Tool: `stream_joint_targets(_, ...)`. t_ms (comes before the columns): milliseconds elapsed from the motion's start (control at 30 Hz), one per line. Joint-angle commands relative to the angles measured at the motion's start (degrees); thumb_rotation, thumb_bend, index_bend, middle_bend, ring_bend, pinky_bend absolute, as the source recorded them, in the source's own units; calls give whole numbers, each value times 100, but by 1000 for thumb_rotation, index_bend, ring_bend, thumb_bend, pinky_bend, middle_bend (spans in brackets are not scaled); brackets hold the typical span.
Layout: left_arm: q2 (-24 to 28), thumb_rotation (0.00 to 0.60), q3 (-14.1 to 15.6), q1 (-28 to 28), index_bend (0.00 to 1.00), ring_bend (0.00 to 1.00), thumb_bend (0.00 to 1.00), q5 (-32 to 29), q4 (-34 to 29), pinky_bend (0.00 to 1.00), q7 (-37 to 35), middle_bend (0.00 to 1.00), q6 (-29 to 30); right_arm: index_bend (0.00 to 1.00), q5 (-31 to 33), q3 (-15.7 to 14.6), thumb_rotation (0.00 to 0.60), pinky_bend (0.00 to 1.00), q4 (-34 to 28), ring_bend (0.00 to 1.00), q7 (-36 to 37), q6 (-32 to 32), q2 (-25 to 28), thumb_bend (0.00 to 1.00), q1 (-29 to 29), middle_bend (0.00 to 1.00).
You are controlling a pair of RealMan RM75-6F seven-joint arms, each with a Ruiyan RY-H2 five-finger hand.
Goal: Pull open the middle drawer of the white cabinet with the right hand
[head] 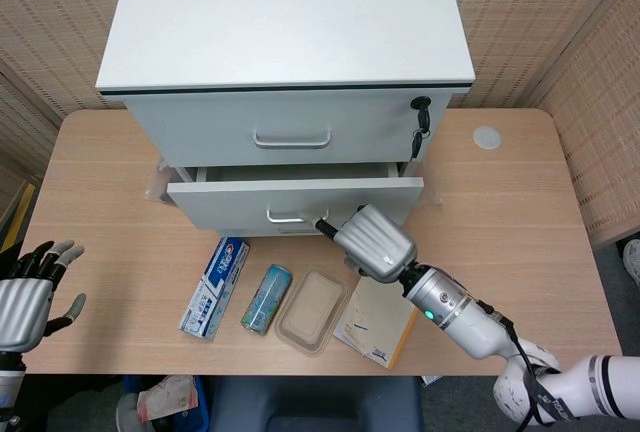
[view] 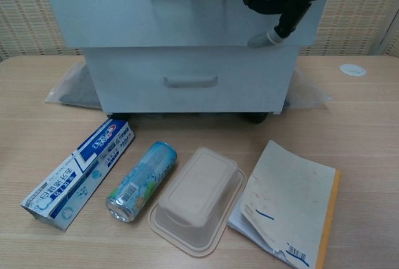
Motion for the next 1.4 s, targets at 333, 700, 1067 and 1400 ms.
stream_joint_targets(333,5,600,21,0,188,115,314,-23,-30,183,42,172,-19,186,-426,-168,600,666,-237,758,-222,225,64,227,-224,823)
stream_joint_targets(700,-5,600,23,1,187,115,314,-35,-4,183,14,172,-16,186,-280,84,600,666,-21,758,-233,252,-68,227,-133,823)
stream_joint_targets(1067,7,600,46,30,187,115,314,-33,-16,183,6,172,11,186,132,14,600,666,19,758,-539,-9,-218,227,73,823)
stream_joint_targets(1400,2,600,55,21,186,114,313,-15,-18,183,5,172,-2,186,-260,-189,600,666,-280,760,-605,116,-100,227,-75,823)
